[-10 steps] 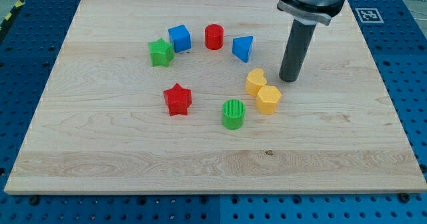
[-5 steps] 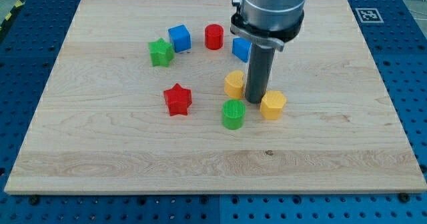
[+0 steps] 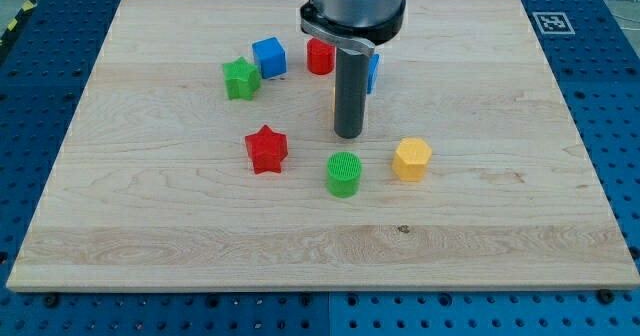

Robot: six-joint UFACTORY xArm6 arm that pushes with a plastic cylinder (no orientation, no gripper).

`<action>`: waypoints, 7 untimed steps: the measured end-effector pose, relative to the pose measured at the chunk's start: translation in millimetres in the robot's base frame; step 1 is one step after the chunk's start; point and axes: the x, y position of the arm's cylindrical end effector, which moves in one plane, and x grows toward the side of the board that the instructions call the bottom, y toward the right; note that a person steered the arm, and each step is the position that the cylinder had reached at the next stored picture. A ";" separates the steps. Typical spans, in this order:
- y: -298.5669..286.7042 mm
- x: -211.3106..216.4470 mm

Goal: Drag the yellow heart to the top of the yellow hexagon

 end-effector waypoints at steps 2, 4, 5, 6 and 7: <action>14.8 -54.7; 14.8 -45.3; 15.0 -45.5; 13.9 -52.5; 2.7 -56.1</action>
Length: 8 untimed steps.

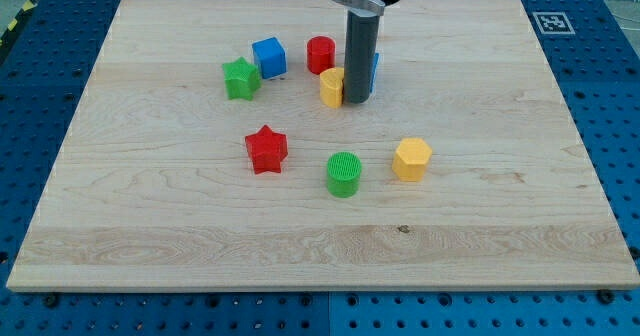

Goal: Drag the yellow heart to the top of the yellow hexagon

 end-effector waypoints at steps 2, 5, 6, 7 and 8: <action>-1.3 -15.8; -25.2 58.0; -45.1 33.1; -49.0 14.1; -66.1 14.1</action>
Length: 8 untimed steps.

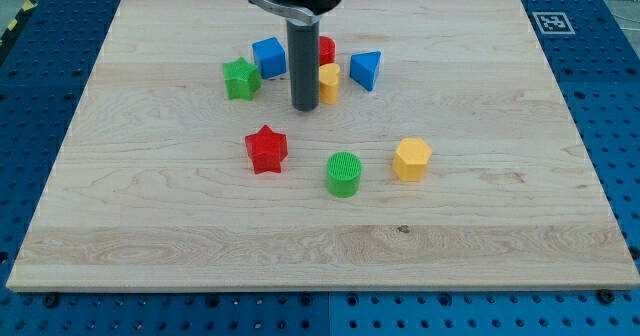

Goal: Drag the yellow heart to the top of the yellow hexagon

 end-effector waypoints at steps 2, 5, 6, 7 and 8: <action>-9.4 -32.9; -4.8 -49.9; -0.6 -34.5; 8.0 -7.3; 14.3 4.9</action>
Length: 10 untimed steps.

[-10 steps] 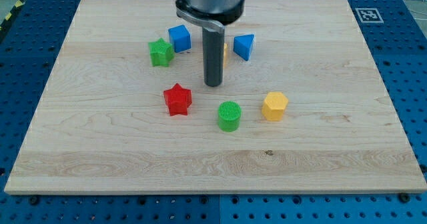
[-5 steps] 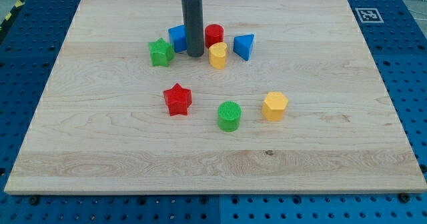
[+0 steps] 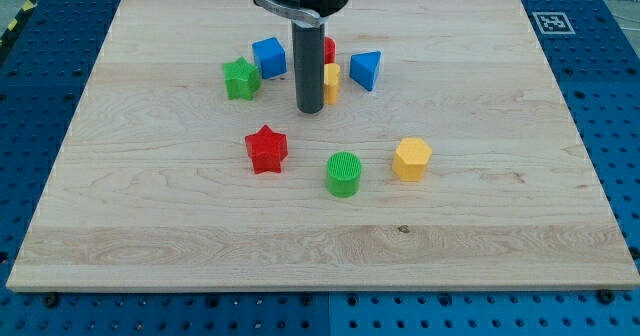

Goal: Drag the yellow heart to the top of the yellow hexagon

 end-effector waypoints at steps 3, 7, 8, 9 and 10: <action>-6.6 -61.2; 56.0 6.9; 87.0 41.4; 88.9 49.7; 50.9 44.6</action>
